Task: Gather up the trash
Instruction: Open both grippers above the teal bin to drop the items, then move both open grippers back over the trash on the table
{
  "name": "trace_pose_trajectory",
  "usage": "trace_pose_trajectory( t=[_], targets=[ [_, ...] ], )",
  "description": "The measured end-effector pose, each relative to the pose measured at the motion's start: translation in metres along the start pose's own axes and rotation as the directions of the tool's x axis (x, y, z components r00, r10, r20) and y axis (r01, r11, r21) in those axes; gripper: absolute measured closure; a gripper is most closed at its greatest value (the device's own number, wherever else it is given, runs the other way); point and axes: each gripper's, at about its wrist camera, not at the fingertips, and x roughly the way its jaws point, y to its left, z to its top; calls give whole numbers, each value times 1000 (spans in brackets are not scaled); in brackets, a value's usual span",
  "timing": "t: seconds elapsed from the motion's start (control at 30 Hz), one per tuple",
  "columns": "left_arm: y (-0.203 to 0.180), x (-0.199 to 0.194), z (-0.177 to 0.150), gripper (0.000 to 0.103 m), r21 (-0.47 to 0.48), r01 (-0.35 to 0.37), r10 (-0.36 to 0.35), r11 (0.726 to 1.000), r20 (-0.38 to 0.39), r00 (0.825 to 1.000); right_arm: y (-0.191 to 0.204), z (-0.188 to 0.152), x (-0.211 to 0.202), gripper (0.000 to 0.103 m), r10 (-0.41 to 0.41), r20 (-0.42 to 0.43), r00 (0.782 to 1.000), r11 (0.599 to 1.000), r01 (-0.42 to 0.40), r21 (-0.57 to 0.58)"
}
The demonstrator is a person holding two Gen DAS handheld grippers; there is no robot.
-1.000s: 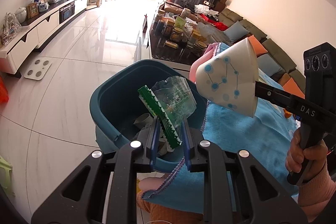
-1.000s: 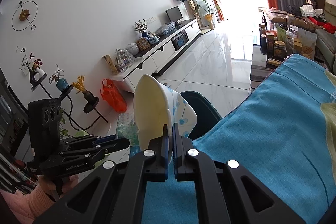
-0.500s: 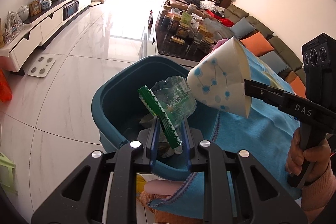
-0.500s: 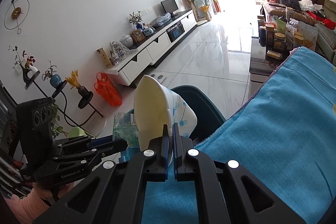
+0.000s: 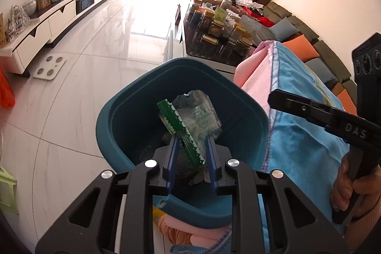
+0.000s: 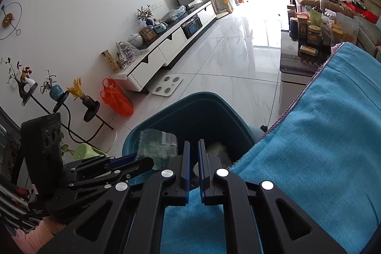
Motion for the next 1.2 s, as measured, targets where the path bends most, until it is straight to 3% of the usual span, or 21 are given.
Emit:
trace_pose_trajectory(
  t=[0.1, 0.37, 0.57, 0.73, 0.83, 1.0, 1.2],
  targets=[
    [4, 7, -2, 66, -4, 4, -4, 1000, -10, 1000, -2, -1, -2, 96, 6, 7, 1000, 1000, -6, 8],
    [4, 15, -6, 65, -16, 10, -10, 1000, -4, 1000, -11, -9, -15, 92, 18, 22, 1000, 999, -19, 29],
    [-14, -14, -8, 55, 50, 35, -38, 998, 68, 997, -16, -19, -38, 80, 19, 55, 998, 1000, -21, 24],
    [-47, -44, -13, 48, 148, 88, -108, 985, 130, 986, -19, -33, -73, 75, 9, 109, 994, 1000, -11, 14],
    [-70, -55, -19, 44, 203, 141, -172, 969, 142, 975, -26, -48, -100, 66, -17, 150, 989, 1000, 15, 19],
    [-119, -61, -32, 43, 295, 235, -277, 926, 109, 955, -45, -76, -141, 66, -80, 197, 977, 996, 70, 55],
    [-181, -54, -58, 43, 374, 343, -381, 862, 30, 924, -80, -117, -197, 64, -202, 253, 946, 974, 168, 151]
  ],
)
